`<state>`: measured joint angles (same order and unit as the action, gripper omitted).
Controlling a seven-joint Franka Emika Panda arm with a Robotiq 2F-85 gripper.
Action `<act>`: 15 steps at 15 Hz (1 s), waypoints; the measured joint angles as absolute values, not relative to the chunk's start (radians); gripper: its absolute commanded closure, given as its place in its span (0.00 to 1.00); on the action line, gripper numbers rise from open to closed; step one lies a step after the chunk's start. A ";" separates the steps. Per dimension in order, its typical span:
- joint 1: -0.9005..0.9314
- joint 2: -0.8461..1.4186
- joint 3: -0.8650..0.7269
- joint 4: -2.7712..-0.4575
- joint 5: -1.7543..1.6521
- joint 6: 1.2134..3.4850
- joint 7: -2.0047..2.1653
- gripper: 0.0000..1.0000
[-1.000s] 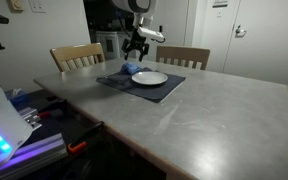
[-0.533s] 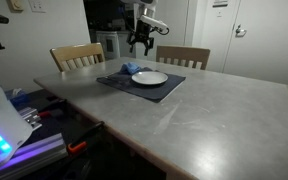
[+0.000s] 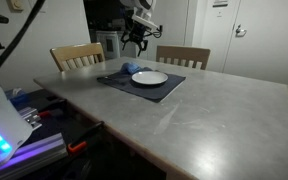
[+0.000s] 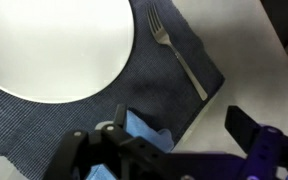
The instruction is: Take the fork off the plate then use the towel to wipe the plate
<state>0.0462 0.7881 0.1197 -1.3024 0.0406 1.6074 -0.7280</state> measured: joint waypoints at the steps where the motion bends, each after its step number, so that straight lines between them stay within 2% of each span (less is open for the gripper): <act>1: 0.055 0.803 0.125 -1.287 0.040 1.607 -0.695 0.00; 8: 0.060 0.808 0.131 -1.284 0.026 1.609 -0.652 0.00; 15: 0.133 0.789 0.127 -1.301 -0.069 1.653 -0.350 0.00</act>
